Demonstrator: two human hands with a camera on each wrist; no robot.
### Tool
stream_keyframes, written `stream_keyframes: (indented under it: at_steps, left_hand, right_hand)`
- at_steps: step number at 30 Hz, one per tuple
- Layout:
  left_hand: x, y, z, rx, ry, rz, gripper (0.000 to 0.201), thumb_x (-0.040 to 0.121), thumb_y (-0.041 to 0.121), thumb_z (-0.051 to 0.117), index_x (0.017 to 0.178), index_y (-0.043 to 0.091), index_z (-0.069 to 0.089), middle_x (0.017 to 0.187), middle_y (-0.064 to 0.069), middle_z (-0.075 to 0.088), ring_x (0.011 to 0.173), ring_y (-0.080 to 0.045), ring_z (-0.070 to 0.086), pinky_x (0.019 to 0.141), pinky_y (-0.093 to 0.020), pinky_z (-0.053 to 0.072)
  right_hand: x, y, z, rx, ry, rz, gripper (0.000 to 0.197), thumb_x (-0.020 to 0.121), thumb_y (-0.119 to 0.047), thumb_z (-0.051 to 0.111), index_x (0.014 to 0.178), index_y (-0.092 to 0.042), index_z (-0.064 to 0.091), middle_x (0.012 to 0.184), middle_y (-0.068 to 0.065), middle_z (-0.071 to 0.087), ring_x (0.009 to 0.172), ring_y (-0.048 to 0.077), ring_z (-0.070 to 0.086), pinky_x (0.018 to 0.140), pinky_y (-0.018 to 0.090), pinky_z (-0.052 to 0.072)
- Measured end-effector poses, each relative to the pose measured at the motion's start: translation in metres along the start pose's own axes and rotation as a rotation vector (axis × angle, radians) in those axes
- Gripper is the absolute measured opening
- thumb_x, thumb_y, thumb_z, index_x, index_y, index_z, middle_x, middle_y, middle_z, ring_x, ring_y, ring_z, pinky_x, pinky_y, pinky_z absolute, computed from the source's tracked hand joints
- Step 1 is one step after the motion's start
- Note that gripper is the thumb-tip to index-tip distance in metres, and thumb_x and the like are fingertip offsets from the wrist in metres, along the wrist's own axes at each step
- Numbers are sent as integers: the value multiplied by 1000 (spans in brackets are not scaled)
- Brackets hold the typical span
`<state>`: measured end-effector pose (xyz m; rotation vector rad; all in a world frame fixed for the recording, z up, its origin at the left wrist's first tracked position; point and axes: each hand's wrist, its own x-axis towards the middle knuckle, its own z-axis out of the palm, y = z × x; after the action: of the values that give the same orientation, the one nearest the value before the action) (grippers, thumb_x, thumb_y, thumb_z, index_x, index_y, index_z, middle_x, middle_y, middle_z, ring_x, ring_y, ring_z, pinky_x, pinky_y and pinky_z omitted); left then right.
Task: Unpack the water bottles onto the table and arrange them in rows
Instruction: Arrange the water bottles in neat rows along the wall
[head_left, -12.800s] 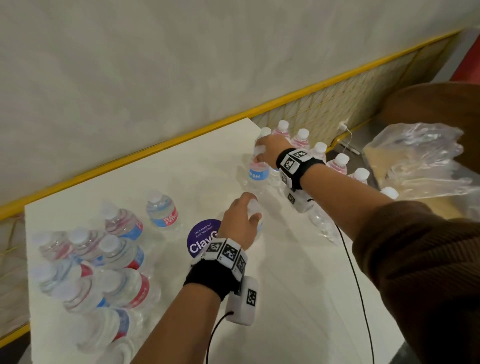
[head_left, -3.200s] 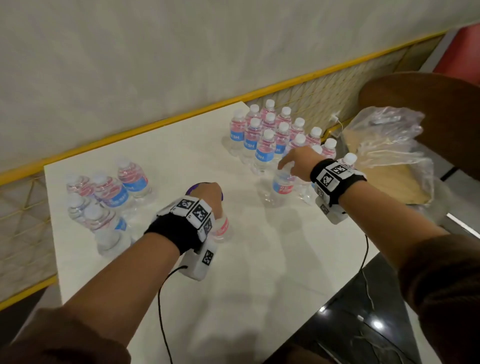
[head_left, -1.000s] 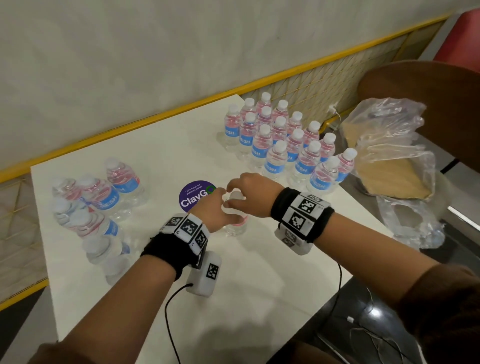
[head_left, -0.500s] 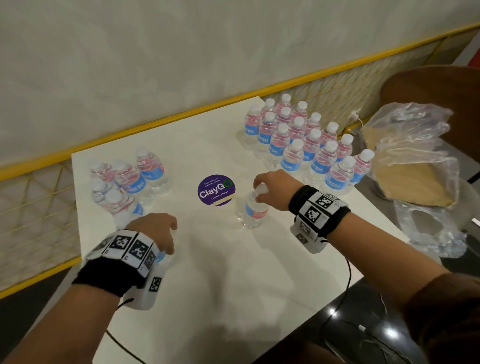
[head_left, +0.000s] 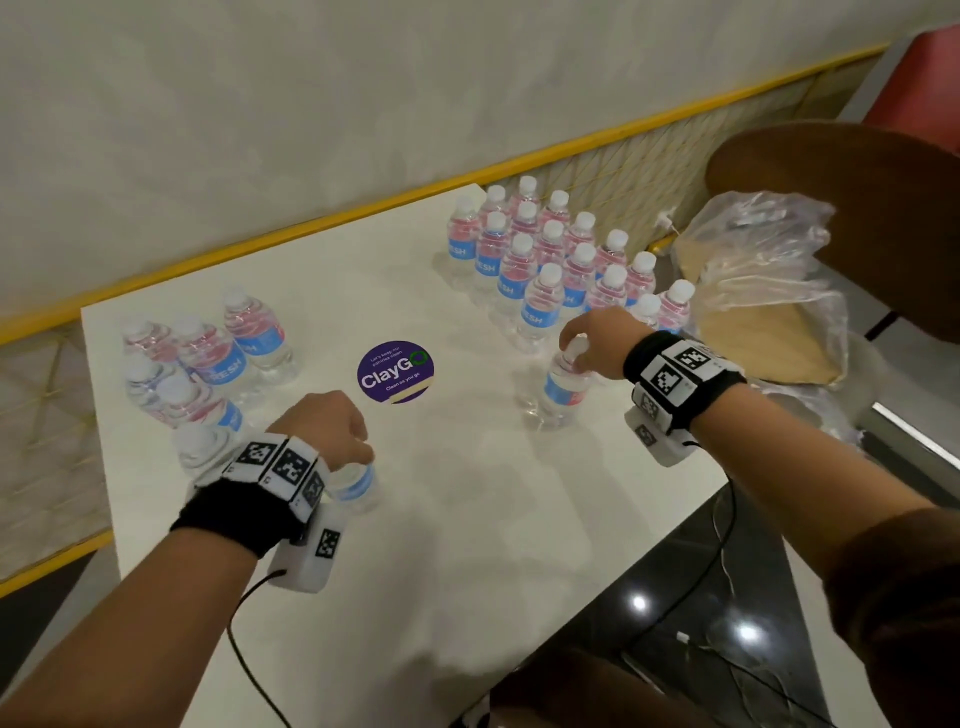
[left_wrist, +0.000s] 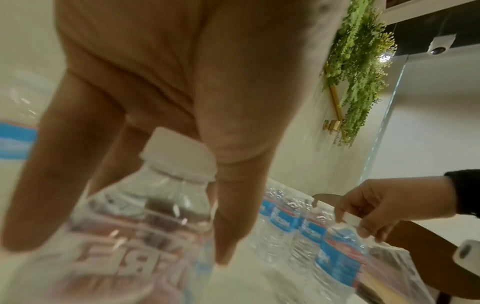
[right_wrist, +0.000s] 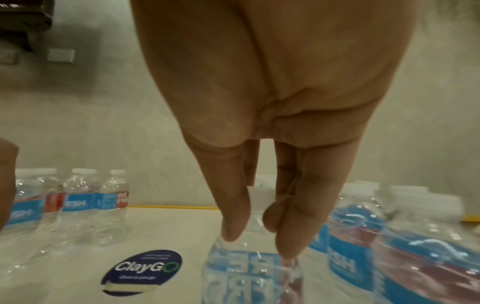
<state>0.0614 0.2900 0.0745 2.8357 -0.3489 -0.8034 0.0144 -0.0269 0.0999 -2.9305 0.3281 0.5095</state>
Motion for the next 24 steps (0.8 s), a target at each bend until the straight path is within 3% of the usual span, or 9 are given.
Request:
stream_keyframes:
  at_steps: [6, 9, 13, 15, 19, 24]
  left_hand:
    - [13, 61, 18, -123, 146, 167, 35, 86, 37, 63, 117, 21, 64, 122, -3, 62, 112, -23, 57, 91, -30, 44]
    - [22, 83, 29, -152, 90, 273, 40, 85, 36, 65, 119, 18, 55, 113, -8, 61, 107, -27, 57, 86, -33, 44]
    - [31, 96, 30, -100, 43, 283, 53, 74, 30, 77, 115, 16, 47, 102, -6, 57, 92, -24, 54, 74, -30, 42]
    - [34, 95, 29, -122, 57, 279, 50, 74, 27, 78, 111, 14, 47, 94, -4, 55, 84, -23, 52, 69, -28, 38]
    - [37, 94, 31, -174, 86, 287, 47, 73, 24, 79, 106, 13, 48, 87, -3, 53, 79, -22, 51, 66, -27, 36]
    - [39, 96, 32, -168, 101, 295, 46, 73, 25, 79, 106, 12, 49, 88, -4, 53, 81, -24, 52, 67, -27, 37]
  right_hand:
    - [-4, 17, -3, 4, 21, 54, 41, 90, -24, 56, 130, -16, 52, 129, 10, 56, 118, 29, 52, 94, 33, 42]
    - [-3, 19, -2, -20, 47, 102, 39, 90, -28, 58, 125, -10, 56, 122, 13, 60, 111, 29, 56, 88, 32, 45]
    - [2, 25, 2, -36, 74, 173, 46, 89, -40, 58, 114, -2, 59, 111, 15, 63, 102, 30, 60, 78, 31, 45]
    - [3, 29, 3, -33, 67, 158, 46, 88, -40, 59, 115, -4, 59, 113, 14, 62, 103, 29, 59, 80, 31, 45]
    - [3, 38, 3, 17, 69, 73, 41, 87, -24, 62, 127, -14, 55, 124, 11, 59, 114, 30, 54, 93, 34, 44]
    - [16, 41, 3, 34, 114, 93, 40, 85, -28, 65, 122, -14, 60, 119, 12, 62, 111, 31, 54, 88, 31, 43]
